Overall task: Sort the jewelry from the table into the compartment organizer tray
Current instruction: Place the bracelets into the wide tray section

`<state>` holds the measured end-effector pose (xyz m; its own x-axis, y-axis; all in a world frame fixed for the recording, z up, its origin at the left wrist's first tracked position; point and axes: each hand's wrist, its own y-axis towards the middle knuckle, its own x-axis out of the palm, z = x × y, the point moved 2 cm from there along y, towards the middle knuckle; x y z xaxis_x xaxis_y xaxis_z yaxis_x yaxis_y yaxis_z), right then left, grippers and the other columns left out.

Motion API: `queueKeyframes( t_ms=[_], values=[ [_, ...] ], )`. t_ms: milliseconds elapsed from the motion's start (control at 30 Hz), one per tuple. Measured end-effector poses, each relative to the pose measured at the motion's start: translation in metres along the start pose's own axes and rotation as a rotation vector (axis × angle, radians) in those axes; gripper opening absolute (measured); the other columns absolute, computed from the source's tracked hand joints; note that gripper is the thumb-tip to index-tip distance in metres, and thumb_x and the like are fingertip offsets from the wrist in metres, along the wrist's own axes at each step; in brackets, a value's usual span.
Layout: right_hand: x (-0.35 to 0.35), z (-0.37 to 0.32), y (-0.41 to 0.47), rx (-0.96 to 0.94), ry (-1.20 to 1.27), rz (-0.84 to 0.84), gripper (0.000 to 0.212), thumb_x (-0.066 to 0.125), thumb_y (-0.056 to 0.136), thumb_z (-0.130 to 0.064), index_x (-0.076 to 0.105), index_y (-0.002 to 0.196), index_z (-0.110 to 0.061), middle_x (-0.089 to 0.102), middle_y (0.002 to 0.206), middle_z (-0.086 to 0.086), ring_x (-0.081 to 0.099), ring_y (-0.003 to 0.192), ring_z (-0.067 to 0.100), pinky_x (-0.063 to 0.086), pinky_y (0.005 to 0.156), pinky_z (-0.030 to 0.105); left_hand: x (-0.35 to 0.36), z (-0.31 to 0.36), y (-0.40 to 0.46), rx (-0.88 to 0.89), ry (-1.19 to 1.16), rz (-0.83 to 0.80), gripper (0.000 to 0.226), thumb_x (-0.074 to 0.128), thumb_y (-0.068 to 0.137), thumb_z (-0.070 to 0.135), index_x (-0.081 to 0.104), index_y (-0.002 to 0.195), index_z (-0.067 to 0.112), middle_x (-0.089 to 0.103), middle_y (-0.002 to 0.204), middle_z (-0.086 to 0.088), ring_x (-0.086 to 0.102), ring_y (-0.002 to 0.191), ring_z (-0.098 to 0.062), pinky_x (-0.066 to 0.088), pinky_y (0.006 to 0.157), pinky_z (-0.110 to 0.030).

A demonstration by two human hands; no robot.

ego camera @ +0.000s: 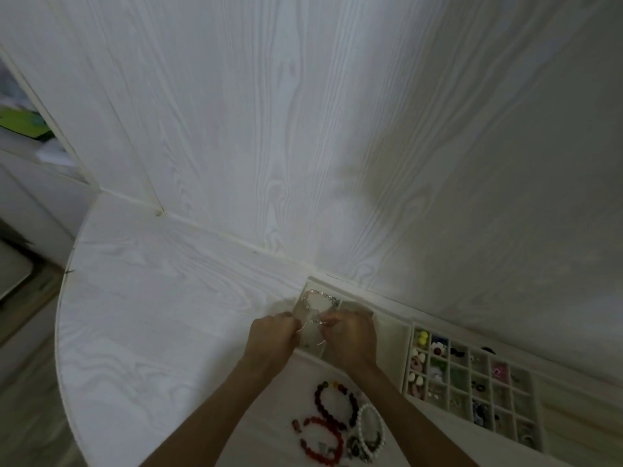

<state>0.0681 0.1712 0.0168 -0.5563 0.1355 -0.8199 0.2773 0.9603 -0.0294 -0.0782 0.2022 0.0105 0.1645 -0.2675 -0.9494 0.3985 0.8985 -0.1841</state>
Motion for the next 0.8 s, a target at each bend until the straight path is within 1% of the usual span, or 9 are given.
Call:
queueKeyframes(
  t_ms=[67, 133, 233, 300, 367, 500, 600, 667, 800],
  values=[
    [0.0, -0.001, 0.002, -0.028, -0.042, 0.003, 0.014, 0.07, 0.076, -0.025, 0.077, 0.087, -0.031, 0.072, 0.084, -0.01, 0.06, 0.084, 0.01, 0.043, 0.077, 0.022, -0.001, -0.001, 0.0, -0.024, -0.017, 0.013, 0.026, 0.045, 0.092, 0.031, 0.066, 0.104, 0.021, 0.062, 0.099, 0.002, 0.063, 0.086, -0.021, 0.035, 0.062, -0.025],
    [0.0, -0.001, 0.005, -0.056, -0.084, -0.001, 0.014, 0.068, 0.078, -0.027, 0.077, 0.088, -0.032, 0.069, 0.086, -0.008, 0.053, 0.09, 0.01, 0.027, 0.073, 0.009, -0.002, -0.002, -0.001, -0.046, -0.062, 0.04, 0.028, 0.045, 0.092, 0.033, 0.066, 0.109, 0.024, 0.062, 0.098, 0.003, 0.063, 0.086, -0.019, 0.039, 0.063, -0.026],
    [0.0, 0.0, 0.006, -0.103, -0.105, -0.015, 0.014, 0.066, 0.08, -0.026, 0.077, 0.089, -0.031, 0.067, 0.086, -0.005, 0.05, 0.092, 0.012, 0.017, 0.079, -0.001, -0.003, -0.006, -0.007, -0.076, -0.158, 0.149, 0.03, 0.048, 0.093, 0.034, 0.061, 0.118, 0.026, 0.061, 0.11, 0.008, 0.061, 0.098, -0.014, 0.041, 0.066, -0.027],
    [0.002, 0.003, 0.008, -0.123, -0.103, -0.022, 0.017, 0.062, 0.08, -0.026, 0.076, 0.088, -0.029, 0.066, 0.084, -0.004, 0.051, 0.091, 0.014, 0.018, 0.076, 0.001, -0.005, -0.009, -0.012, -0.113, -0.22, 0.215, 0.034, 0.05, 0.093, 0.037, 0.055, 0.125, 0.025, 0.059, 0.116, 0.01, 0.057, 0.103, -0.011, 0.045, 0.07, -0.026],
    [0.004, 0.008, 0.007, -0.134, -0.123, -0.008, 0.023, 0.054, 0.077, -0.023, 0.075, 0.087, -0.027, 0.064, 0.082, -0.004, 0.053, 0.087, 0.015, 0.021, 0.069, 0.009, -0.004, -0.012, -0.012, -0.204, -0.282, 0.176, 0.04, 0.052, 0.092, 0.042, 0.051, 0.128, 0.024, 0.061, 0.116, 0.009, 0.058, 0.104, -0.011, 0.045, 0.077, -0.027],
    [0.006, 0.02, -0.007, -0.202, -0.119, 0.103, 0.039, 0.039, 0.077, -0.016, 0.074, 0.091, -0.022, 0.066, 0.083, -0.004, 0.056, 0.087, 0.02, 0.033, 0.077, 0.022, 0.001, -0.016, -0.01, -0.306, -0.29, 0.077, 0.03, 0.052, 0.091, 0.044, 0.064, 0.111, 0.024, 0.07, 0.103, 0.008, 0.065, 0.092, -0.014, 0.046, 0.075, -0.025],
    [0.008, 0.026, -0.017, -0.238, -0.12, 0.048, 0.047, 0.03, 0.077, -0.021, 0.074, 0.095, -0.021, 0.067, 0.091, -0.006, 0.057, 0.09, 0.018, 0.037, 0.075, 0.023, 0.003, -0.014, -0.012, -0.313, -0.26, 0.084, 0.026, 0.053, 0.091, 0.04, 0.069, 0.106, 0.025, 0.071, 0.099, 0.006, 0.066, 0.09, -0.015, 0.047, 0.072, -0.025],
    [0.008, 0.03, -0.02, -0.235, -0.129, 0.005, 0.044, 0.034, 0.079, -0.015, 0.073, 0.098, -0.021, 0.069, 0.093, -0.006, 0.059, 0.089, 0.019, 0.037, 0.072, 0.024, 0.001, -0.012, -0.013, -0.323, -0.247, 0.091, 0.026, 0.054, 0.091, 0.038, 0.071, 0.103, 0.023, 0.072, 0.097, 0.005, 0.067, 0.088, -0.016, 0.046, 0.069, -0.024],
    [0.008, 0.037, -0.023, -0.264, -0.134, -0.011, 0.043, 0.057, 0.072, 0.003, 0.072, 0.102, -0.024, 0.07, 0.096, -0.006, 0.062, 0.091, 0.021, 0.04, 0.071, 0.026, -0.002, -0.009, -0.017, -0.333, -0.229, 0.083, 0.024, 0.055, 0.091, 0.035, 0.073, 0.098, 0.021, 0.073, 0.093, 0.003, 0.067, 0.085, -0.018, 0.043, 0.065, -0.023]
  ],
)
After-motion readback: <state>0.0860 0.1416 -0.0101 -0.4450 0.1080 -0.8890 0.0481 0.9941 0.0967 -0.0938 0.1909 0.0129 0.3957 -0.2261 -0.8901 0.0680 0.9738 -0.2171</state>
